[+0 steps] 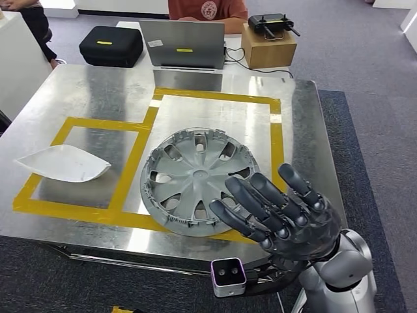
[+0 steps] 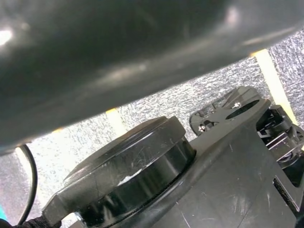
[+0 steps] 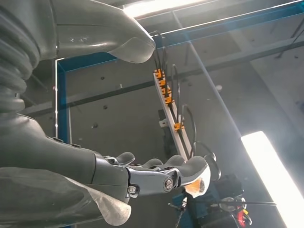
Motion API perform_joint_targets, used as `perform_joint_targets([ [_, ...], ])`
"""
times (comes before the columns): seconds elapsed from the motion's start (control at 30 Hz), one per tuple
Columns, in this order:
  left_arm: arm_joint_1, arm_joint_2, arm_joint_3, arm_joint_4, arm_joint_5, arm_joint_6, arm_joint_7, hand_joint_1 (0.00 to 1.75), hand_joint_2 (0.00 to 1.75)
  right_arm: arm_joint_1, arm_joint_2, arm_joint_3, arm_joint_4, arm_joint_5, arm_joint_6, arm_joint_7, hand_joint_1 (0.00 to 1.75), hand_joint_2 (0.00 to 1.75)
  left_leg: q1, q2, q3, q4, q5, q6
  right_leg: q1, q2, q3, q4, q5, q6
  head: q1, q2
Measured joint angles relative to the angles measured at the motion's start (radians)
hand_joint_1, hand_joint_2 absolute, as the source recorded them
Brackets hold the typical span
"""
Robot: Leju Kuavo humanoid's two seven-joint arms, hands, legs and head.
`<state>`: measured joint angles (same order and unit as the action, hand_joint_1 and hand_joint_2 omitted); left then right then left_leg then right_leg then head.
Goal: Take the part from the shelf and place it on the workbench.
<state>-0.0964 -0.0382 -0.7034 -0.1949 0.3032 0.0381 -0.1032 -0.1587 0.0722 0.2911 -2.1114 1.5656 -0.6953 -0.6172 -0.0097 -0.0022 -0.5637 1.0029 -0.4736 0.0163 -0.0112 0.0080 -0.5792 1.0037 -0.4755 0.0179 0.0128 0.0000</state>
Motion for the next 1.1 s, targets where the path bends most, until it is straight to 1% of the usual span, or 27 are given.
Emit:
perform_joint_targets([
  [0.23,-0.001,0.017,0.0,0.0,0.01,-0.014,-0.014,0.0,0.0,0.0,0.041,-0.006,0.025,0.0,0.0,-0.055,0.0,1.75,0.0,0.0,0.0,0.0,0.0,0.0,0.0,0.0,0.0,0.0,0.0,0.0,0.0,0.0],
  [0.5,-0.004,0.021,0.0,0.0,0.011,-0.018,-0.019,0.0,0.0,0.001,0.071,-0.026,0.044,0.0,0.0,-0.072,0.0,1.75,0.0,0.0,0.0,0.0,0.0,0.0,0.0,0.0,0.0,0.0,0.0,0.0,0.0,0.0],
  [1.1,-0.008,0.022,0.003,0.0,0.011,-0.022,-0.02,0.0,0.0,0.001,0.083,-0.04,0.064,0.0,0.0,-0.073,0.0,1.75,0.0,0.0,0.0,0.0,0.0,0.0,0.0,0.0,0.0,0.0,0.0,0.0,0.0,0.0],
])
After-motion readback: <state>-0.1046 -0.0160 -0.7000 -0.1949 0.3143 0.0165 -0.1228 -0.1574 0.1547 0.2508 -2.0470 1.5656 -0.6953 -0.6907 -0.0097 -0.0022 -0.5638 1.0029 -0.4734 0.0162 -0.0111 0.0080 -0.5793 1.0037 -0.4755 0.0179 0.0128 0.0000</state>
